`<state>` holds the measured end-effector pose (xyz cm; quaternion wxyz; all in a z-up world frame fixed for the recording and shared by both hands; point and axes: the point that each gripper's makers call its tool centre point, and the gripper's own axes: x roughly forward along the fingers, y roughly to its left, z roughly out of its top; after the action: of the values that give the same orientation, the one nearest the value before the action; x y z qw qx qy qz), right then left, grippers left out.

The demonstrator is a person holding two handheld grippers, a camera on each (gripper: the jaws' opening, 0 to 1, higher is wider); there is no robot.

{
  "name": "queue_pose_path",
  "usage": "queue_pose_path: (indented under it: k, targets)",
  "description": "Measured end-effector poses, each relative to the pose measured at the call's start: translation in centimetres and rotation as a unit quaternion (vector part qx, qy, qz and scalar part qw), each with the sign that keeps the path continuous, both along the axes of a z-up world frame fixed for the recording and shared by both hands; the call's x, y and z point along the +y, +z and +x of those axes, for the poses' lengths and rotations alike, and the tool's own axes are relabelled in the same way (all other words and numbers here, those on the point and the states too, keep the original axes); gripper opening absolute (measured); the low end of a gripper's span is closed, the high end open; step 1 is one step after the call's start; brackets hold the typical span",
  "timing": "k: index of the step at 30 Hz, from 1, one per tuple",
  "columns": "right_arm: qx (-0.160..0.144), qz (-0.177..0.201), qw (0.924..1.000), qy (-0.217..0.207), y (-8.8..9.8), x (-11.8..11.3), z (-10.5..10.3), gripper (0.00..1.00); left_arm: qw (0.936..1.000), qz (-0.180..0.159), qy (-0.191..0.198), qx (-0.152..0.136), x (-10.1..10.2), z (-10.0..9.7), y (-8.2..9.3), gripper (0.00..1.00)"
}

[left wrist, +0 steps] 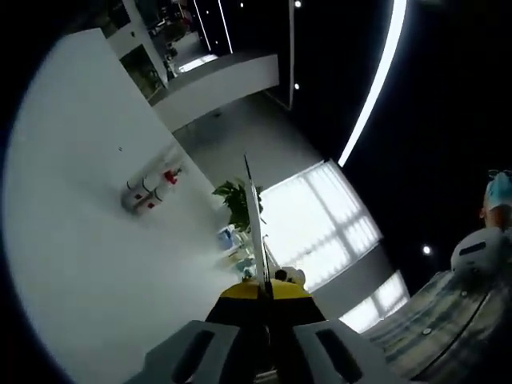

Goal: Arrange the skincare products in the storage area until every visible bottle or jar stands upright without overlapping.

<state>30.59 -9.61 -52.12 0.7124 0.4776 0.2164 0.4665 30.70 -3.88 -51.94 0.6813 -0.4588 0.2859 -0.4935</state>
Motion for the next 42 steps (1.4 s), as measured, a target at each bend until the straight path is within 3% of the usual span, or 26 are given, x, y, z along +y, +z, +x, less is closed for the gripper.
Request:
queue_pose_path:
  k: [4,20,27,37,42]
  targets:
    - [-0.006,-0.008,0.9998,-0.016,0.0,-0.4,0.2,0.40,1.0000,0.006,0.007,-0.004,0.5,1.0,0.1,0.00]
    - [-0.020,-0.041,0.9972,-0.060,-0.5,-2.2,0.3,0.59,0.9989,0.026,0.038,-0.007,2.7,6.1,0.1,0.00]
    - [-0.031,-0.059,0.9961,-0.058,-0.3,-2.3,0.1,0.61,0.9984,0.032,0.046,0.000,3.3,7.7,-0.3,0.00]
    - [-0.029,-0.063,0.9957,-0.062,-0.1,-2.8,0.1,0.63,0.9964,0.049,0.068,0.014,4.3,9.5,-1.4,0.00]
    - [-0.019,-0.074,0.9958,-0.050,-0.9,-2.7,-0.2,0.63,0.9956,0.049,0.078,0.017,4.7,10.1,-1.3,0.00]
